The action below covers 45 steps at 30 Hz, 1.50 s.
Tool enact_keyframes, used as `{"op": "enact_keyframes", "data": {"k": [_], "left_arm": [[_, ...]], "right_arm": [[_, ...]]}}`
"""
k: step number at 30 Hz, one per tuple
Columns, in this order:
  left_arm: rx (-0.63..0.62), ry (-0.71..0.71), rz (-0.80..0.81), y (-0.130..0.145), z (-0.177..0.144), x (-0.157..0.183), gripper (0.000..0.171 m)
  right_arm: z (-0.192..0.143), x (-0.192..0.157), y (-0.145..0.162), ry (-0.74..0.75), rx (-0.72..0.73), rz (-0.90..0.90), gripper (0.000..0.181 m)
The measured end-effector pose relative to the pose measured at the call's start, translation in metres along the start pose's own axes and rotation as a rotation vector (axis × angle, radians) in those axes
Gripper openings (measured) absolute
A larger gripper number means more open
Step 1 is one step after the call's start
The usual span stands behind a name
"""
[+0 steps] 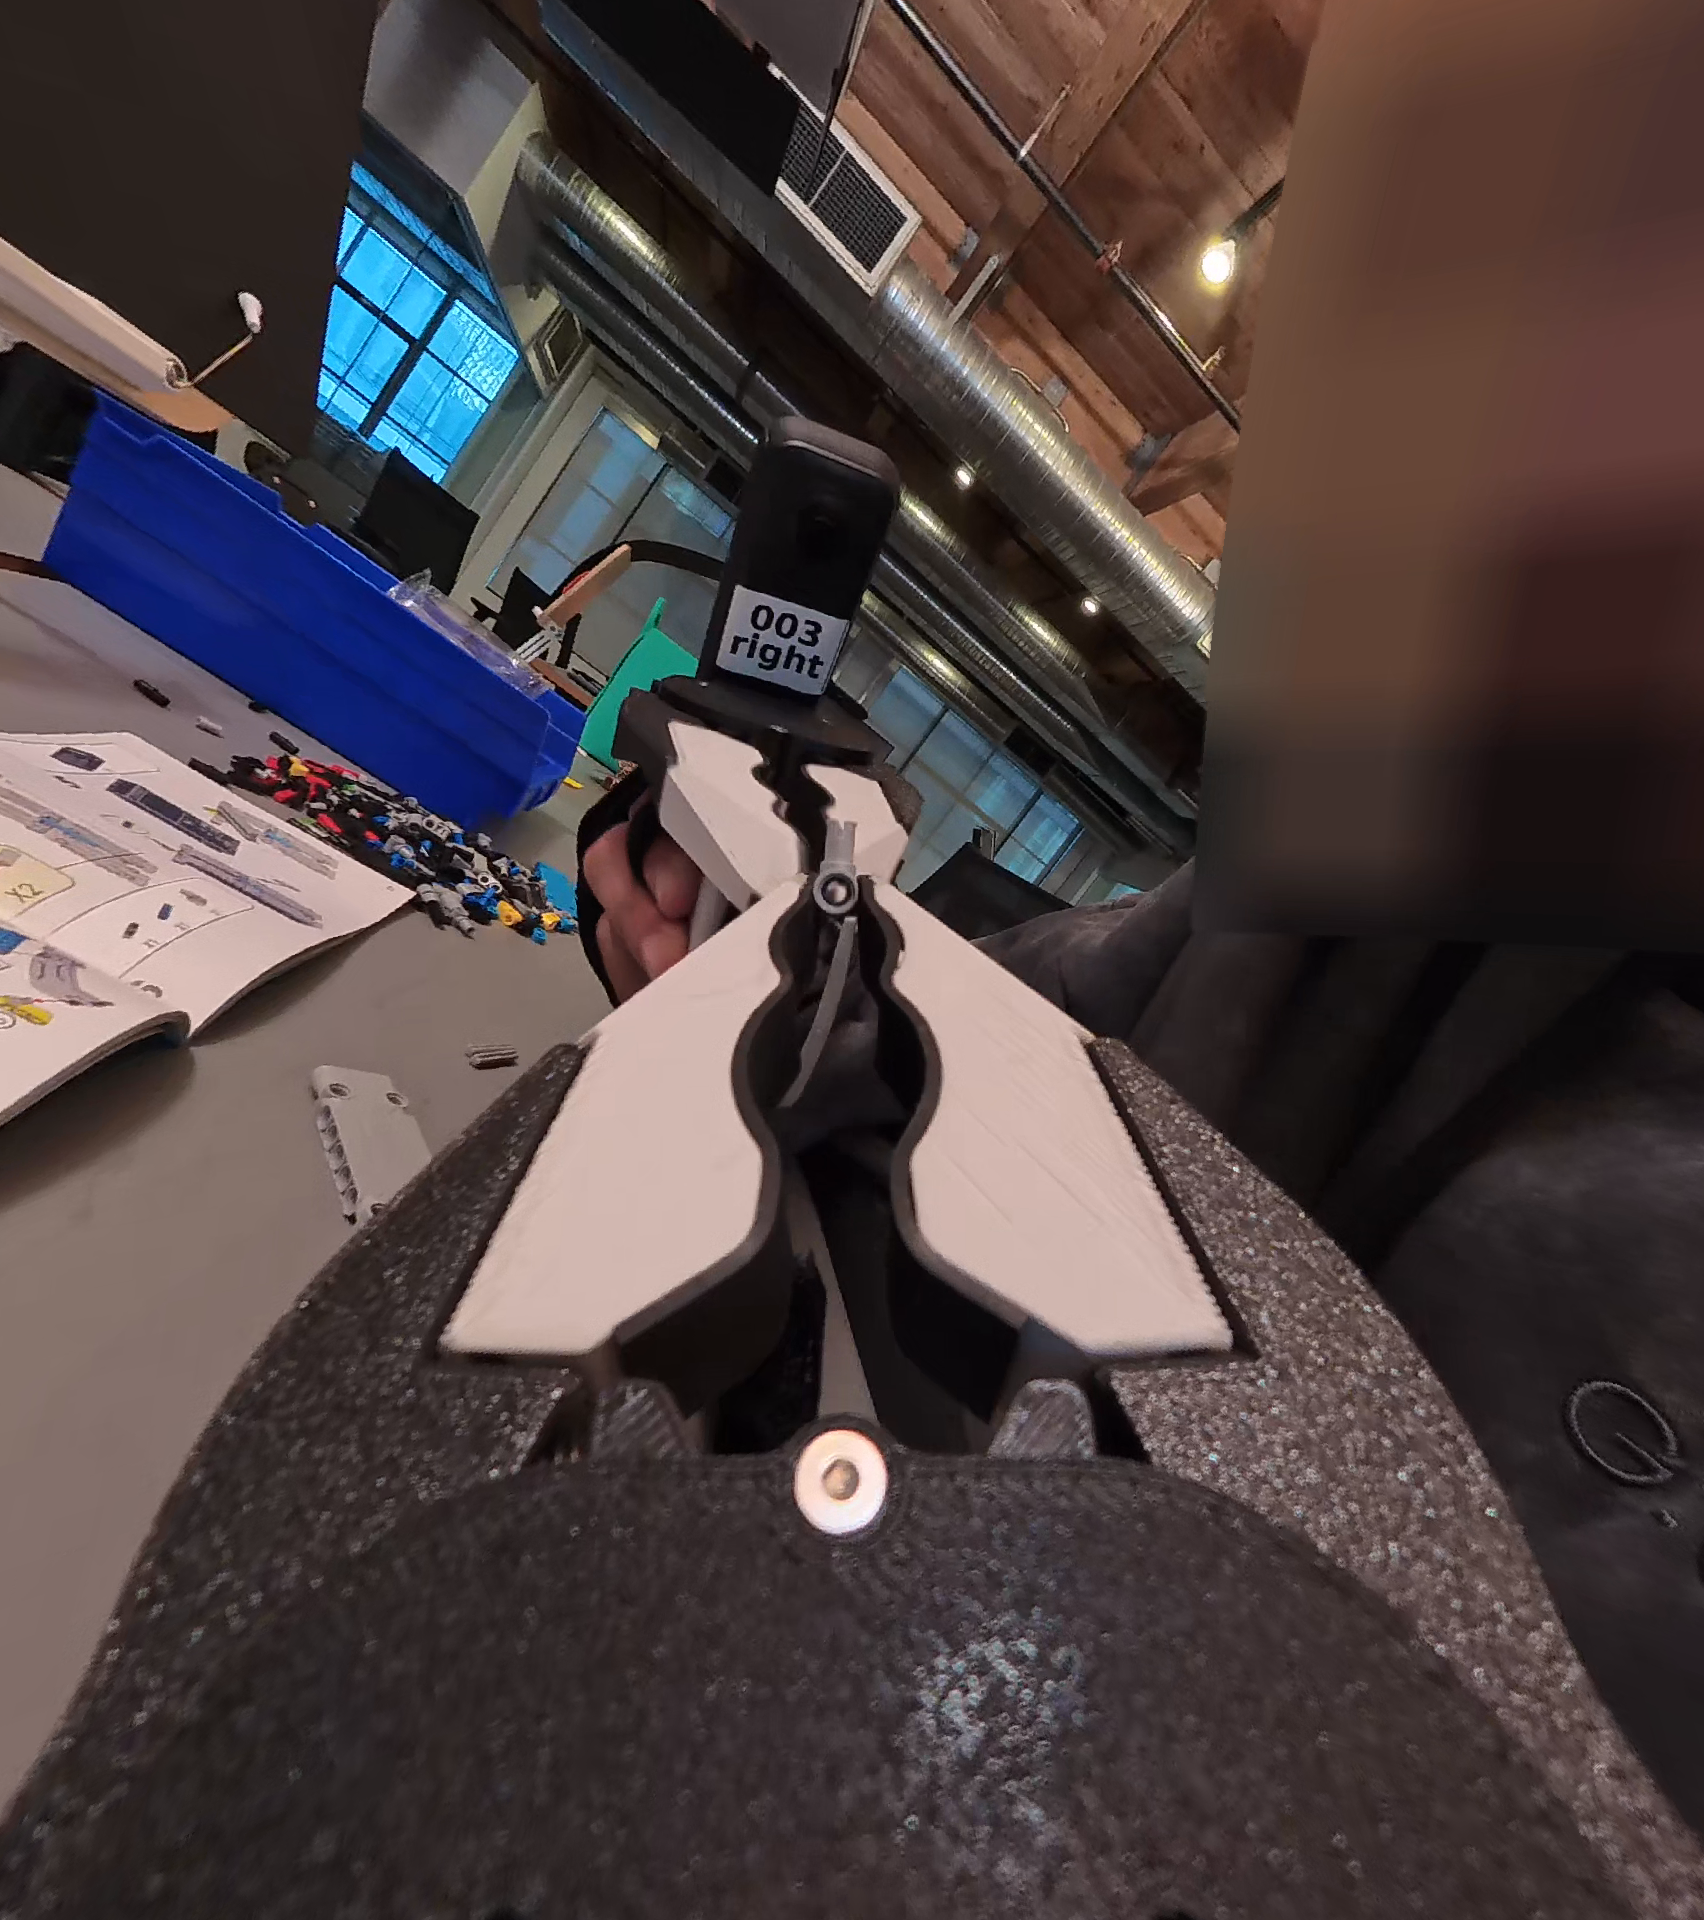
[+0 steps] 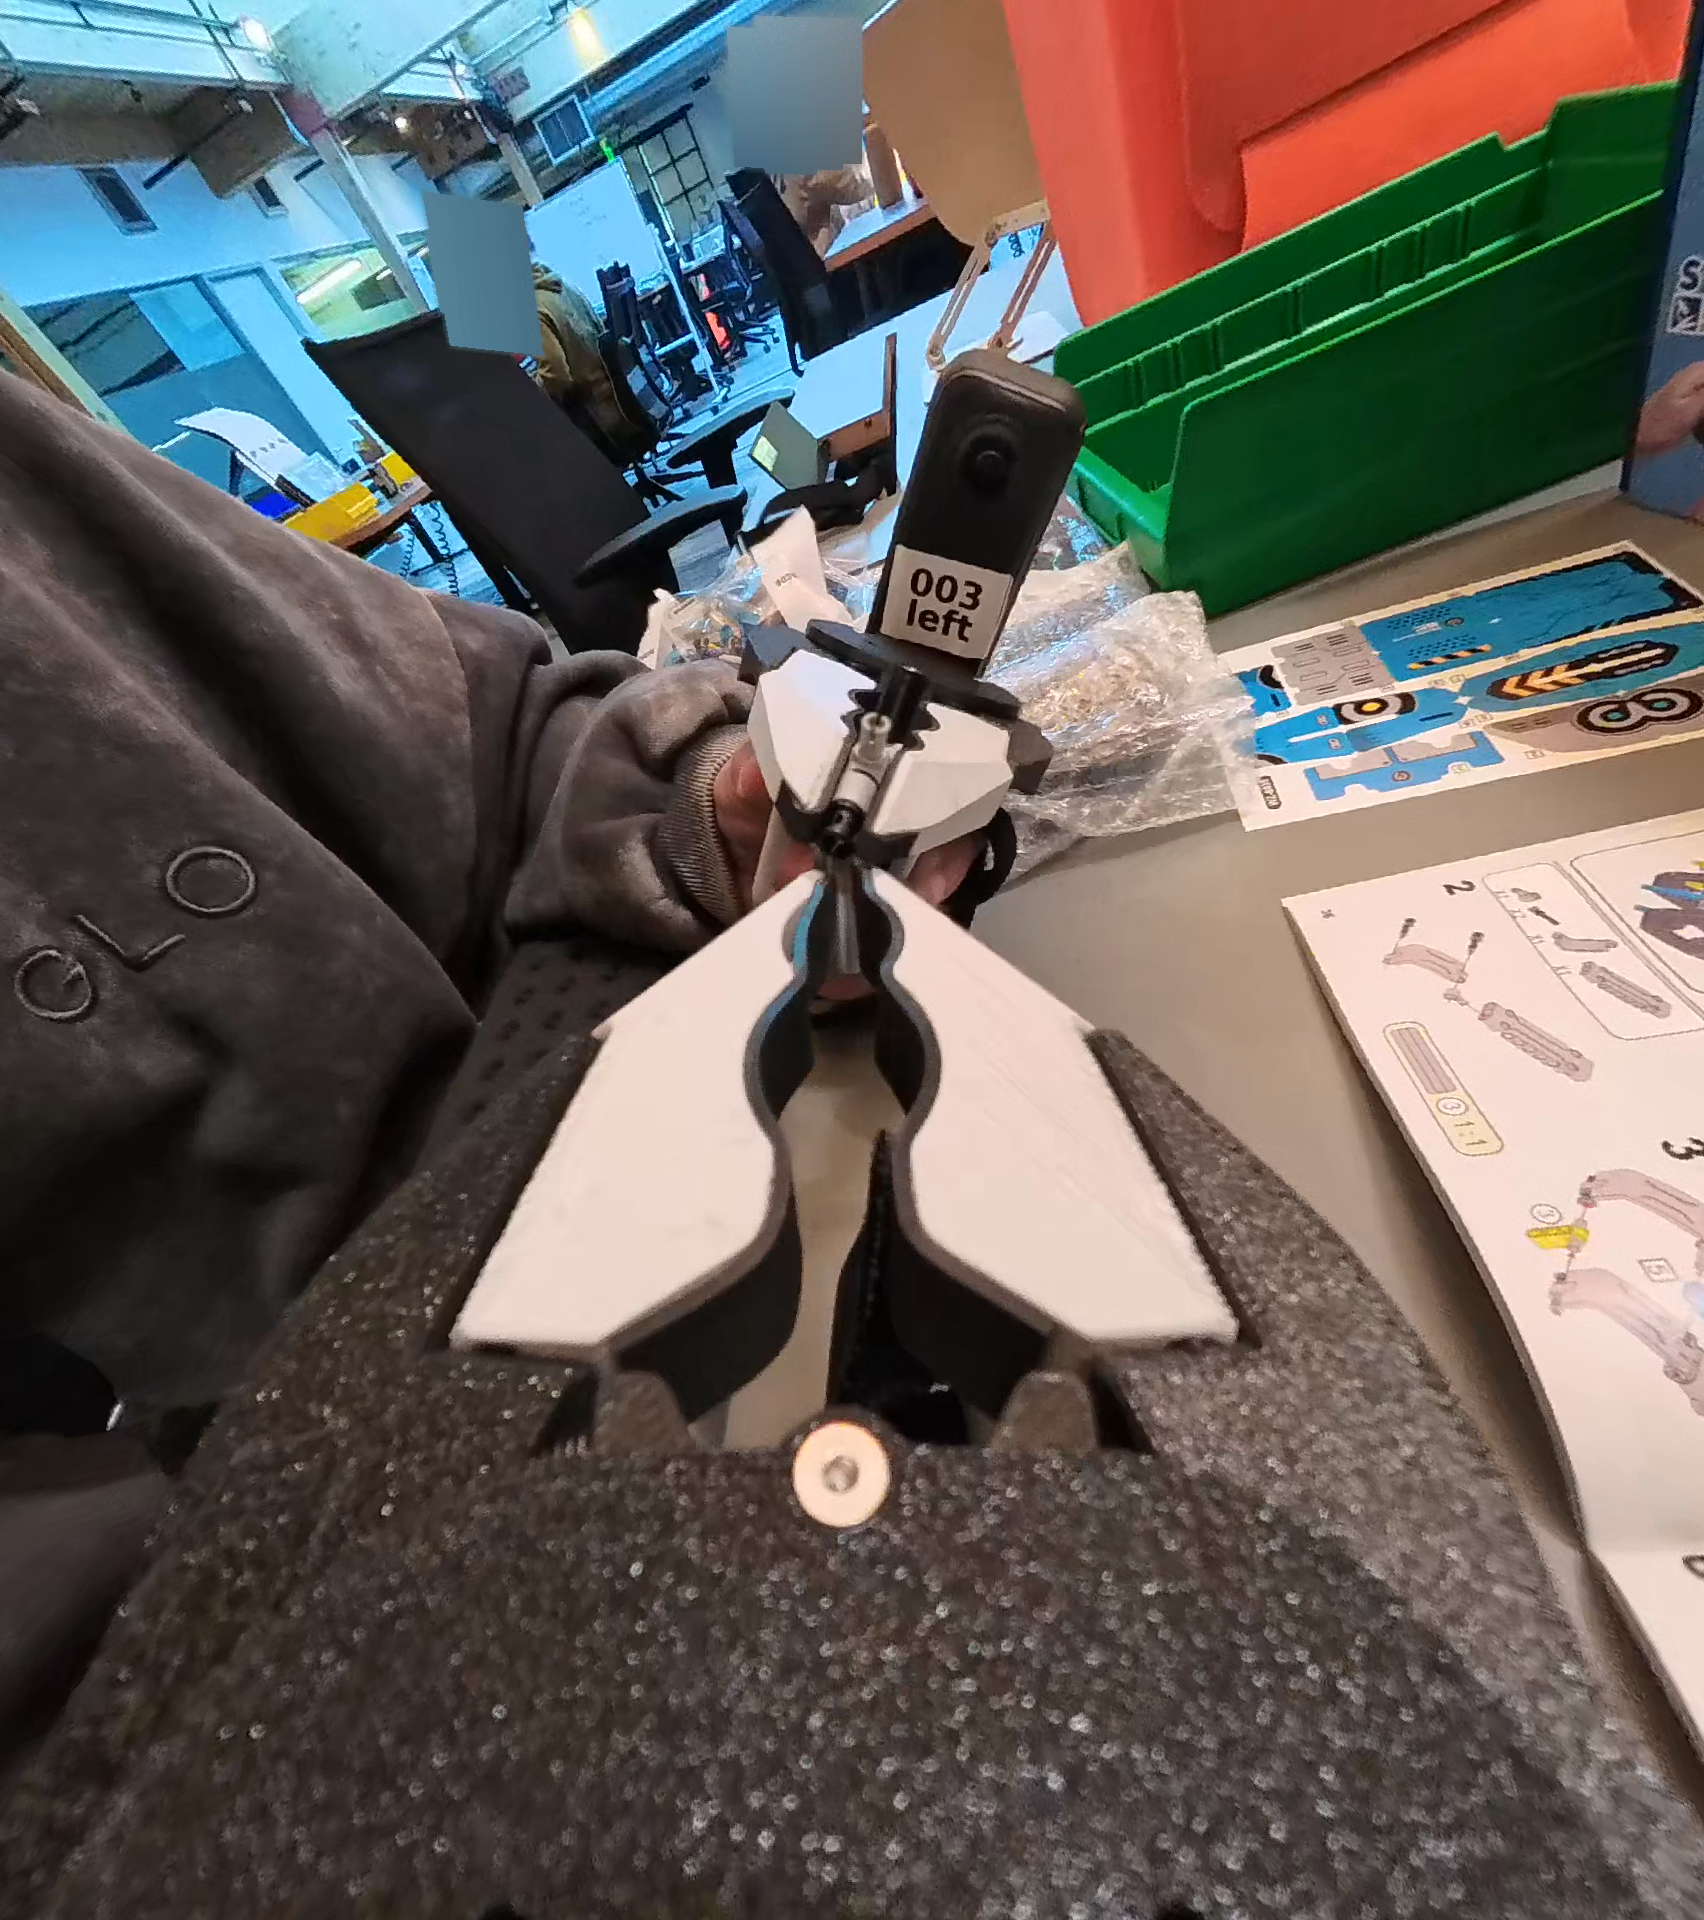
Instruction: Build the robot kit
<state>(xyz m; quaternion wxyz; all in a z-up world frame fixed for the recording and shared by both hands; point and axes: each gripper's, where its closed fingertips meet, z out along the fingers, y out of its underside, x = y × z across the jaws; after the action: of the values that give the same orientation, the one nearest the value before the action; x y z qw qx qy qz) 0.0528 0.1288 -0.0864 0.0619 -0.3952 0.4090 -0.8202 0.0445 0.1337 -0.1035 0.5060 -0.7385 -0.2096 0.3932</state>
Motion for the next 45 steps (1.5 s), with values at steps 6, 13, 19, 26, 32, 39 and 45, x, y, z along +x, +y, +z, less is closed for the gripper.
{"op": "enact_keyframes", "data": {"k": [6,13,19,26,32,39,45], "left_arm": [[-0.005,-0.038,0.020,-0.001,-0.002,-0.004,0.005],[-0.036,-0.046,0.027,0.005,0.001,-0.005,0.005],[-0.050,-0.052,0.017,0.009,0.001,-0.007,0.005],[-0.048,-0.062,0.026,0.008,0.002,-0.008,0.005],[-0.072,-0.131,0.111,0.010,0.003,-0.013,0.005],[-0.074,-0.157,0.086,0.012,0.005,-0.019,0.005],[-0.019,-0.156,0.063,0.002,-0.001,-0.020,0.006]], "right_arm": [[-0.017,0.008,-0.010,0.001,0.066,0.039,0.002],[-0.009,0.005,-0.002,0.006,0.016,0.008,0.002],[-0.008,0.005,0.003,0.007,-0.008,0.009,0.002],[-0.009,0.006,0.003,-0.018,0.000,0.053,0.002],[-0.023,0.029,-0.016,-0.059,0.202,0.338,0.002],[-0.006,0.022,-0.023,-0.123,0.317,0.468,0.002],[-0.006,0.020,-0.024,-0.114,0.320,0.438,0.002]]}}
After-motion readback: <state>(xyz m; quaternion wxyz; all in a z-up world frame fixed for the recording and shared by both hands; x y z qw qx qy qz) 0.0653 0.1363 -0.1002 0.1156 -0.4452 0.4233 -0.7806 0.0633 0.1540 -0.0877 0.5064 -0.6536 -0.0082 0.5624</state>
